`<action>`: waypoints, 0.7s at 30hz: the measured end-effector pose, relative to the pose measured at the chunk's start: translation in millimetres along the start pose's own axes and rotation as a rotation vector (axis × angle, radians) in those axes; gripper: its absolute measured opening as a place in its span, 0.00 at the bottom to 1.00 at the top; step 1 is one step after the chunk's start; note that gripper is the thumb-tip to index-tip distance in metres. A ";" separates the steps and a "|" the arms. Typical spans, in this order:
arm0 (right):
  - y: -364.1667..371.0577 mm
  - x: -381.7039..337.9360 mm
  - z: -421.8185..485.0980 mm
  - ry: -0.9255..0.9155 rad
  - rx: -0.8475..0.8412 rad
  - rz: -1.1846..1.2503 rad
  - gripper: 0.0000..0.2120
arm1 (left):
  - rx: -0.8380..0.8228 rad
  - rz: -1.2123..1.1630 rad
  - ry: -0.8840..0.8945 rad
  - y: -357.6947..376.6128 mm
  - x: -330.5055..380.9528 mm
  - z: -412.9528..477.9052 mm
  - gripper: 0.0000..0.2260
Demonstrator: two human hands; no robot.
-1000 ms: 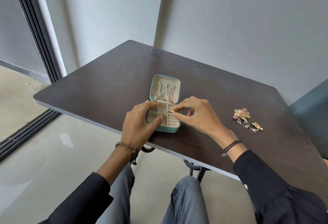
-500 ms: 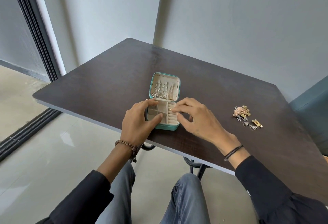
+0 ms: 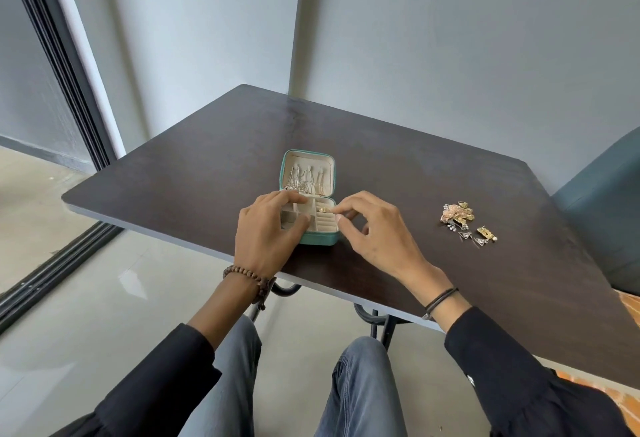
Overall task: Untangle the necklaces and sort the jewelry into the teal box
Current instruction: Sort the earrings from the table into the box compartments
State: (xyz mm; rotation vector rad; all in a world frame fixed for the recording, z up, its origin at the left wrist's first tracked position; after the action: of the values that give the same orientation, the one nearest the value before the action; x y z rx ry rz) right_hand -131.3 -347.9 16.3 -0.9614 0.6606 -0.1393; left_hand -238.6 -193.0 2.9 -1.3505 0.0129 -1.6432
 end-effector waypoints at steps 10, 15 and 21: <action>-48.2 26.7 -23.2 0.078 0.166 0.047 0.04 | -0.058 0.002 0.132 36.0 62.0 12.9 0.07; -87.1 68.6 -42.1 0.164 0.226 -0.014 0.03 | -0.168 0.004 0.201 86.6 97.6 18.2 0.08; -122.0 140.2 -56.7 0.351 0.245 -0.062 0.04 | -0.328 -0.048 0.169 159.0 126.1 26.8 0.08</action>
State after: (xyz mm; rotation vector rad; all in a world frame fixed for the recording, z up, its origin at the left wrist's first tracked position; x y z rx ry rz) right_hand -31.2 -514.1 26.7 -0.7262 0.9128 -0.4414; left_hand -103.8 -346.2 20.1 -1.4578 0.3663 -1.8495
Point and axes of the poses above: each hand's wrist, its own z-axis towards the middle knuckle, its own y-axis out of the palm, x = y × z, the point moved 6 cm from there along z, towards the middle knuckle, and after that the axes turned 1 degree about -z, right-handed, at the moved point
